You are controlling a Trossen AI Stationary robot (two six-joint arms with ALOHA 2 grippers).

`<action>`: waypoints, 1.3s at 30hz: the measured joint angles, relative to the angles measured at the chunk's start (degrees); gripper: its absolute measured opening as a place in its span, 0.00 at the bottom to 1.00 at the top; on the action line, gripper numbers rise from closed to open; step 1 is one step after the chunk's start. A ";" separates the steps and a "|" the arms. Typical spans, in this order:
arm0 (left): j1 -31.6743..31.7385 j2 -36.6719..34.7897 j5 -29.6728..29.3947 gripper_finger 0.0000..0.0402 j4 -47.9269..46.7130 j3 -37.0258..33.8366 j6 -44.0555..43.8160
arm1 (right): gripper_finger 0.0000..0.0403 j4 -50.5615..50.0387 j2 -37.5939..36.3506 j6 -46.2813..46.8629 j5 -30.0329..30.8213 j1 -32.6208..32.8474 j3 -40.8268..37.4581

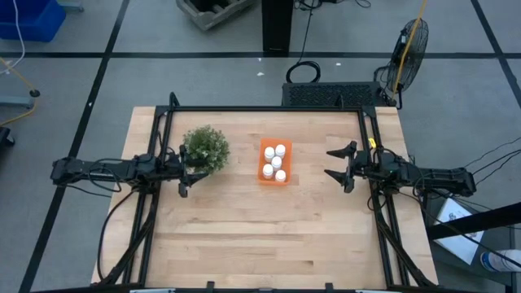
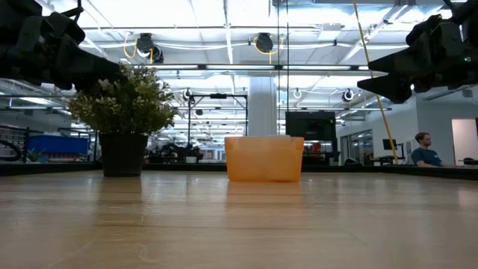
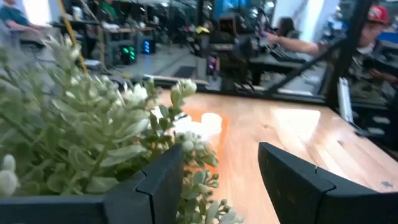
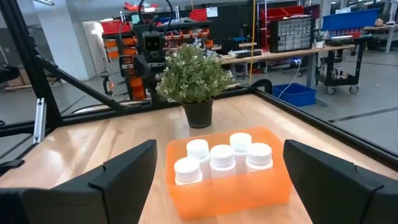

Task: Pick and place pill bottles into a basket
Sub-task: Return to Home Position

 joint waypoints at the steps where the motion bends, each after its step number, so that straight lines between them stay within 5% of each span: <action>1: 0.00 0.00 0.79 0.53 -0.75 0.00 0.00 | 0.84 -0.04 -0.02 0.00 0.00 0.00 -0.02; 39: 0.00 0.00 2.65 0.53 -2.57 0.00 0.09 | 0.84 -0.48 0.00 1.29 0.00 0.00 -0.06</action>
